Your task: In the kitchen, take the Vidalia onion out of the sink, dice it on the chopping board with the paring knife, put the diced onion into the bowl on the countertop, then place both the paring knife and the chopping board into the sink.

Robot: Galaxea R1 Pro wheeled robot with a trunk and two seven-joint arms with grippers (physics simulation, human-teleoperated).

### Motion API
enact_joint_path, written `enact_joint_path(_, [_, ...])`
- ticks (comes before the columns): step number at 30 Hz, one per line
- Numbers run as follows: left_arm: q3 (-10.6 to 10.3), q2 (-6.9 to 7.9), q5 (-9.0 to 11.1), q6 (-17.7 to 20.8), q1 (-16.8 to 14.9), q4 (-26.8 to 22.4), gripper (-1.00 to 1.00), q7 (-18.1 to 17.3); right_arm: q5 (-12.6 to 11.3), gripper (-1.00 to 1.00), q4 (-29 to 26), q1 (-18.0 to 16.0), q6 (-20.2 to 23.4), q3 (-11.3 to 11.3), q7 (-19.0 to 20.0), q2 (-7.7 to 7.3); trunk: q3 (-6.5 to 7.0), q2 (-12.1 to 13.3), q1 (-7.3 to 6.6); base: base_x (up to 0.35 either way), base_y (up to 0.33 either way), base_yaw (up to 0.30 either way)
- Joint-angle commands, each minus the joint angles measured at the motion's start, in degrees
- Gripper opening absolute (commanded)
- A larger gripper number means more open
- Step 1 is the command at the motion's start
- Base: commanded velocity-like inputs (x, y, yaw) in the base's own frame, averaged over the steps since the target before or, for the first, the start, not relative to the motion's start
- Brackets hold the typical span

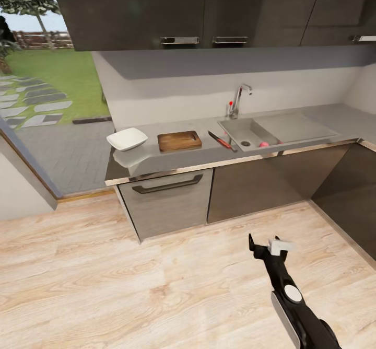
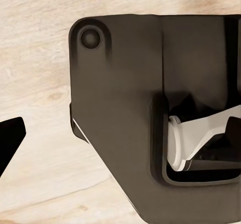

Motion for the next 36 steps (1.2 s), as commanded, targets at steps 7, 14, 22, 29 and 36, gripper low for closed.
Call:
enact_joint_path(7, [0.3,-0.08,-0.6,-0.1,0.0,-0.2,1.00,-0.2,-0.6,1.00,-7.8,7.6,-4.4,0.3,-0.4,-0.06,-0.09,-0.1,0.04,0.000,0.000,0.000])
enact_joint_path(14, [0.3,-0.08,-0.6,-0.1,0.0,-0.3,1.00,-0.2,-0.6,1.00,-20.9,22.7,-5.6,0.3,-0.4,0.03,-0.09,-0.1,0.04,0.000,0.000,0.000])
enact_joint_path(22, [0.4,-0.08,-0.6,-0.1,0.0,-0.2,1.00,-0.2,-0.5,1.00,-18.9,32.7,-20.1,0.4,-0.5,0.32,-0.09,-0.1,0.04,0.000,0.000,0.000])
enact_joint_path(29, [0.4,-0.13,-0.6,-0.1,0.0,-0.2,1.00,-0.2,-0.5,1.00,-6.8,34.4,-25.2,0.2,-0.4,0.91,-0.09,-0.1,0.04,0.000,0.000,0.000])
enact_joint_path(36, [0.3,-0.17,-0.6,-0.1,0.0,-2.7,1.00,-0.1,-0.7,1.00,-1.4,34.6,-25.5,-0.1,-0.4,0.95,-0.02,-0.1,0.04,0.000,0.000,0.000])
